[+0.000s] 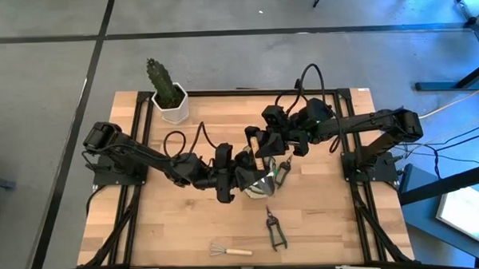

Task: Pick & Place Garden tools in Gardening bag
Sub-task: Put the trowel into the gardening bag

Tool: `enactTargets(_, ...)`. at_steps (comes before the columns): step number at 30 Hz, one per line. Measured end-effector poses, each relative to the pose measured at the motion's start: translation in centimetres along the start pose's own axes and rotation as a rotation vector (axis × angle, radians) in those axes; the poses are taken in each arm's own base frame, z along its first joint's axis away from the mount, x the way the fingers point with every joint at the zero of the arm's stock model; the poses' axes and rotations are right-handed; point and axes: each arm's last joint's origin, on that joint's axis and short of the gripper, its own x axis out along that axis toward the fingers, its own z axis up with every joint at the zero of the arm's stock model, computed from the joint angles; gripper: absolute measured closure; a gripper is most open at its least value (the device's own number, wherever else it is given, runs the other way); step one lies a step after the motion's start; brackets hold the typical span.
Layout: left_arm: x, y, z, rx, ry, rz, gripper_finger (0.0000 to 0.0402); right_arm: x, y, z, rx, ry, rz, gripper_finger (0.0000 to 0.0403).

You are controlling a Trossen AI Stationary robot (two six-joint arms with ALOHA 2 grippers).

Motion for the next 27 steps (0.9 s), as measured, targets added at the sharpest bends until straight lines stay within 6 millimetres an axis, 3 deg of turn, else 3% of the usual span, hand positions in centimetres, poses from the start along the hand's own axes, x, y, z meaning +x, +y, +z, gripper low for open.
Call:
enactTargets(2, 0.0, 0.0, 0.0, 0.018, 0.002, -0.002, 0.0345, -0.1, 0.0, 0.1, -0.013, 0.004, 0.003, 0.0336)
enactTargets(5, 0.0, 0.0, 0.0, 0.029, 0.004, 0.001, 0.0346, -0.1, 0.0, 0.1, -0.025, 0.011, 0.010, 0.0330)
enactTargets(13, 0.0, 0.4, -0.2, 0.035, 0.005, 0.029, 0.0346, -0.1, 0.2, 0.0, 0.015, 0.063, 0.042, 0.0181)
enactTargets(17, 0.0, 0.2, 0.0, 0.038, -0.012, 0.008, 0.0346, -0.1, 0.2, -0.3, 0.064, 0.144, 0.068, 0.0140)
enactTargets(22, 0.0, 0.3, -0.1, 0.027, -0.011, 0.030, 0.0346, -0.1, -0.1, -0.6, 0.121, 0.171, 0.045, 0.0145)
enactTargets(27, -0.2, 0.4, -0.6, 0.032, -0.027, 0.106, 0.0346, -0.1, -1.1, -1.1, 0.180, 0.144, -0.089, 0.0213)
